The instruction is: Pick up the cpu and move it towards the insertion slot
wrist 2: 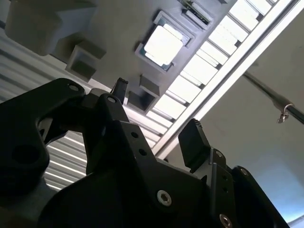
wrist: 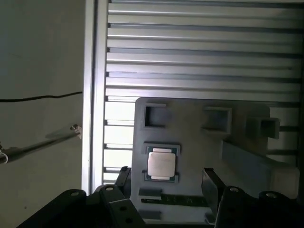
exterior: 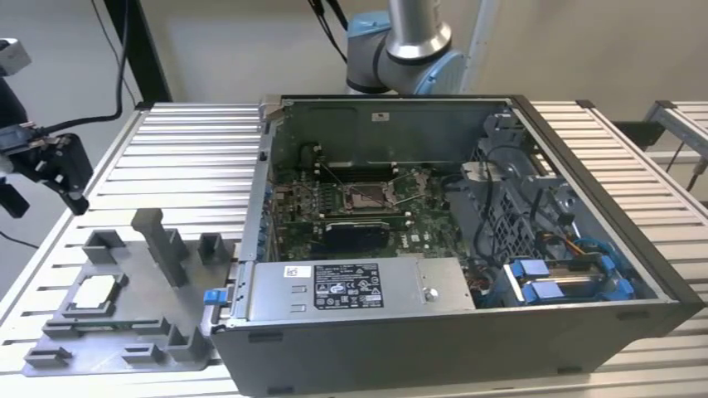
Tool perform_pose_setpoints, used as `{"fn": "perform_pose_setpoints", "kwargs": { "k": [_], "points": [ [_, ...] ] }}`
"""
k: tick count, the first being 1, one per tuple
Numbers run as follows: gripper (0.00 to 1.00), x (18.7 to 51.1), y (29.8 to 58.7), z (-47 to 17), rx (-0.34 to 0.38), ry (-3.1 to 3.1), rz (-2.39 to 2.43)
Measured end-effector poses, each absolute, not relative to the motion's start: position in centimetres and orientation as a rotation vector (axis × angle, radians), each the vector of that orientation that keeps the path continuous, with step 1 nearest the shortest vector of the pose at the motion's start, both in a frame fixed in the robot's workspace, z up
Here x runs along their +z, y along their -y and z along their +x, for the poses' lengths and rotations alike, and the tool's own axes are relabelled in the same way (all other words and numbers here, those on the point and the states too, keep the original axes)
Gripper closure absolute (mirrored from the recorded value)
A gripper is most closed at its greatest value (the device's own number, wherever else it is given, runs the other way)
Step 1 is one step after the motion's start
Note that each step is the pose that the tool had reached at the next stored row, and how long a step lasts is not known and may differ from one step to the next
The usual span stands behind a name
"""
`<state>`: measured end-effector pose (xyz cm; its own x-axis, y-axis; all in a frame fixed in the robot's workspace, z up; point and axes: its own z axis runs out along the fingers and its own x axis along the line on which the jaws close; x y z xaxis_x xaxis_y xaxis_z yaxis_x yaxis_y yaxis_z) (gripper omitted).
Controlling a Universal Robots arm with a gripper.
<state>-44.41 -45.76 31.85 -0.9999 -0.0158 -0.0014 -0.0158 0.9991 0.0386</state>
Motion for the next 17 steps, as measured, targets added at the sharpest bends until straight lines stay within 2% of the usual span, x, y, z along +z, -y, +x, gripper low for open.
{"fn": "perform_pose_setpoints", "kwargs": {
  "k": [17],
  "points": [
    [0.0,28.8,45.8,-44.4,0.061,-3.139,-0.028]
  ]
}}
